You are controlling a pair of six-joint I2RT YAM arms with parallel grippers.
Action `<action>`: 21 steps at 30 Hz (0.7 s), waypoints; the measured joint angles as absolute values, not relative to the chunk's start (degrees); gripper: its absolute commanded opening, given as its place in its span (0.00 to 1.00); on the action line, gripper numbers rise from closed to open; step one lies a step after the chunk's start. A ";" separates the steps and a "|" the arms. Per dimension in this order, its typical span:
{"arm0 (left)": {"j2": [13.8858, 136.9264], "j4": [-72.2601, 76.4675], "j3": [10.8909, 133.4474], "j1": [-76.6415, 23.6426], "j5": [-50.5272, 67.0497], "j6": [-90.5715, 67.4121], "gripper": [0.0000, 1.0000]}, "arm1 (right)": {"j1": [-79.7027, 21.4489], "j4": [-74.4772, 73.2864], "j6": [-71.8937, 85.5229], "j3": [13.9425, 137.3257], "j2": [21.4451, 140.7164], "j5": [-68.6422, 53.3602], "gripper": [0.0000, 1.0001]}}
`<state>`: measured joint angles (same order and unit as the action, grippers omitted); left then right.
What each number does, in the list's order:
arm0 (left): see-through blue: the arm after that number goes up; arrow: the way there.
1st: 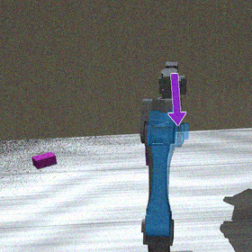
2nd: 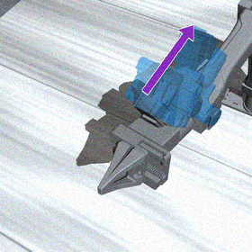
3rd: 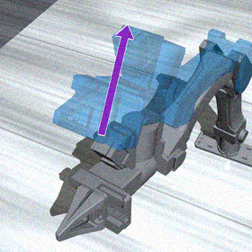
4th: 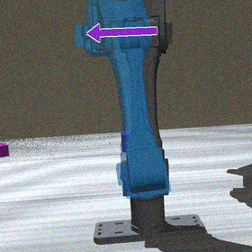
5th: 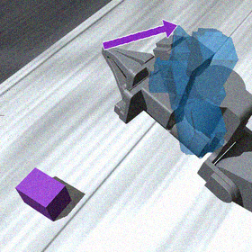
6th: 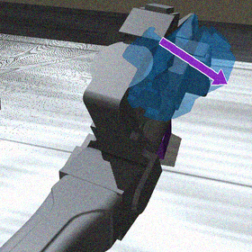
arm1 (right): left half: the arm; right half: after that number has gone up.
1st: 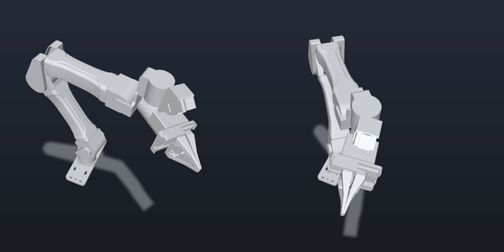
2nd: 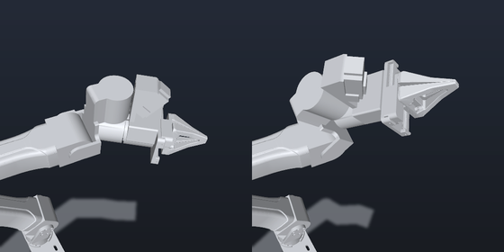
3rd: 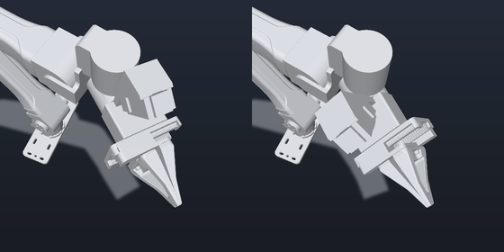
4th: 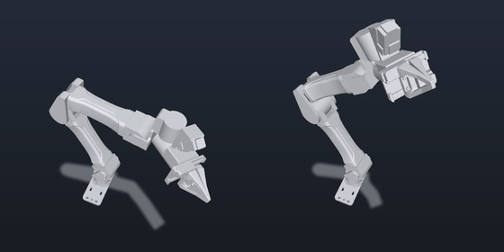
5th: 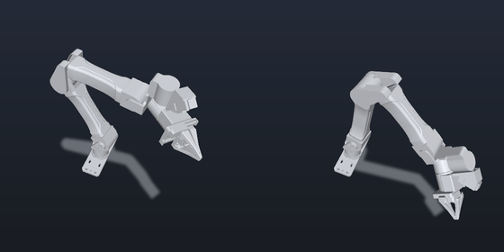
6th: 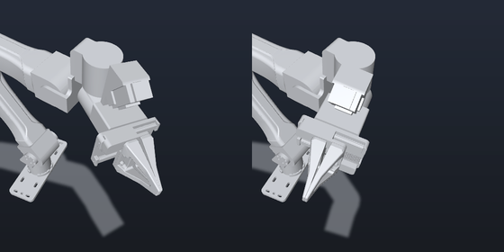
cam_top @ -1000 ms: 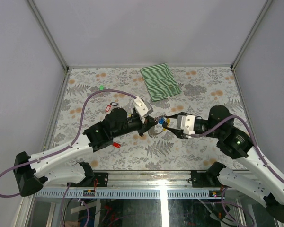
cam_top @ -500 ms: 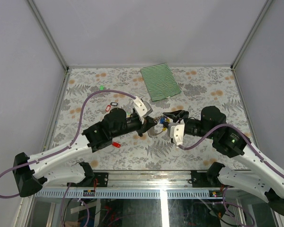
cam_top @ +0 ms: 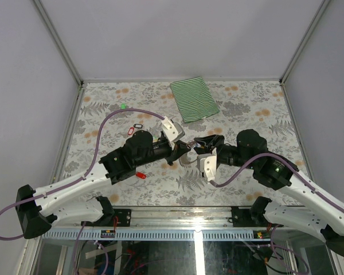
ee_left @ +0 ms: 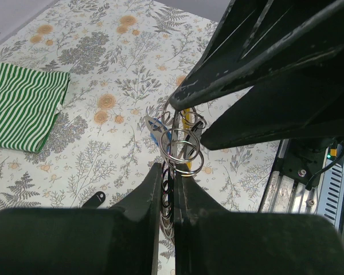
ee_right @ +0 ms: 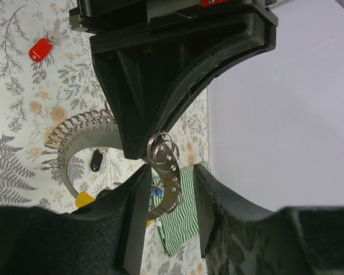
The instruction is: Put the keys on the keyring
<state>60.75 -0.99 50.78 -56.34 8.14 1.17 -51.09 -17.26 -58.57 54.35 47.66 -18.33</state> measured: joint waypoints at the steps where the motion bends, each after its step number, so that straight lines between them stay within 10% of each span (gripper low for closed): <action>1: 60.75 -0.99 50.78 -56.34 8.19 1.17 0.00 | -51.27 -17.26 -58.72 54.35 47.92 -17.93 0.40; 21: 60.75 -0.99 50.78 -56.34 8.62 1.17 0.00 | -52.82 -15.97 -60.51 54.11 49.39 -15.51 0.22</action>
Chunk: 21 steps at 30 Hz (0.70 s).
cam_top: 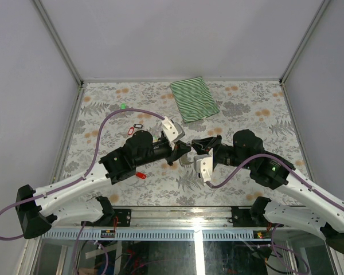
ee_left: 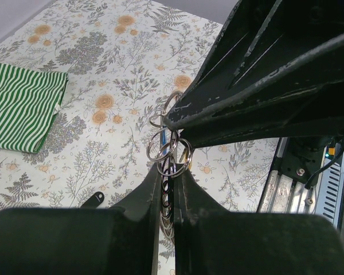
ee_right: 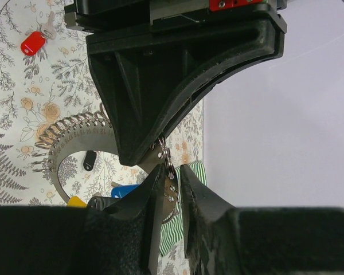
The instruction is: Put the keys on the keyring
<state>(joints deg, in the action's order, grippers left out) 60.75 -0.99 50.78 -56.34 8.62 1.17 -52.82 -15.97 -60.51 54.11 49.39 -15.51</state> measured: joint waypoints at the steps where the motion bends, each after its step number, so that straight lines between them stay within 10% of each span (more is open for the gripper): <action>1: 60.75 -0.99 50.78 -56.34 8.62 1.17 0.00 | -52.84 -15.97 -60.51 54.11 49.39 -15.51 0.21; 21: 60.69 -1.85 50.89 -56.34 8.54 1.17 0.00 | -52.90 -15.51 -54.92 54.08 49.21 -15.53 0.00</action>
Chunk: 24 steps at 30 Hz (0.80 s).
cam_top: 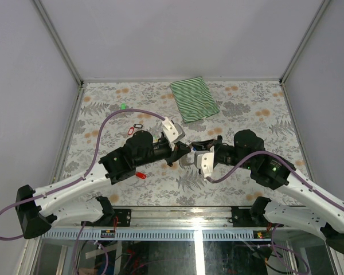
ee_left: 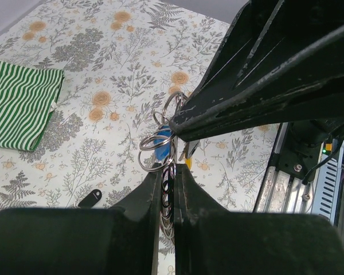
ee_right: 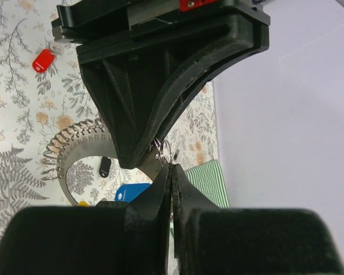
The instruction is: Put the keys on the keyring
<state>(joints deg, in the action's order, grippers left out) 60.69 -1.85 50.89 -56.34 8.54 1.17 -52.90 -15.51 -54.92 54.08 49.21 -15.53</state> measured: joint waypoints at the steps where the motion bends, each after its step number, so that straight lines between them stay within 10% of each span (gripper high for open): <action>1: 60.64 -1.85 50.89 -56.34 8.51 1.15 0.00 | -52.90 -15.29 -53.69 54.08 49.12 -15.46 0.00; 12: 59.66 -1.83 50.89 -56.60 6.20 1.15 0.01 | -52.93 -8.25 -39.33 51.62 48.05 -13.41 0.00; 24: 56.88 1.28 50.87 -56.60 5.32 0.67 0.29 | -52.95 2.52 -26.79 46.41 44.99 -13.06 0.00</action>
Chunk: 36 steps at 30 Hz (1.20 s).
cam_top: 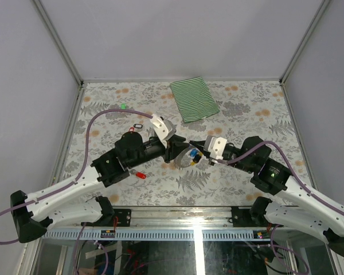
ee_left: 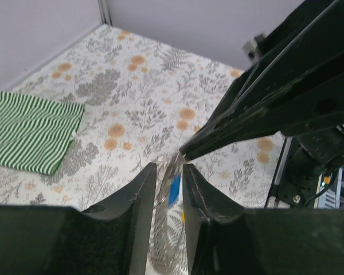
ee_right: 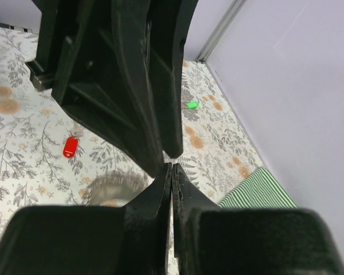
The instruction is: Put the keys on the keyring
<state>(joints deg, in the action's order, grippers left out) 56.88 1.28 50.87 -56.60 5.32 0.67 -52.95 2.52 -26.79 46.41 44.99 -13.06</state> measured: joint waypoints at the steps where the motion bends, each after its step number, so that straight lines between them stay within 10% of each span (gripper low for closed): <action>1: 56.31 2.17 50.87 -56.60 5.39 0.58 0.30 | -52.95 3.07 -25.98 46.00 44.93 -13.15 0.00; 11: 53.65 5.87 49.01 -56.60 6.61 -0.64 0.28 | -52.99 6.24 -21.89 44.97 44.07 -12.75 0.01; 20: 52.01 4.67 45.84 -56.60 -5.37 -9.13 0.58 | -53.15 -6.66 -7.97 45.80 42.72 3.53 0.37; 36: 61.41 -3.90 45.08 -41.58 -5.15 -30.00 0.54 | -37.10 -21.54 17.12 51.83 65.30 1.83 0.50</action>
<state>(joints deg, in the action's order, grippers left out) 61.41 -3.90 45.08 -41.58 -5.15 -30.00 -37.10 -21.54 17.12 51.83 65.30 1.83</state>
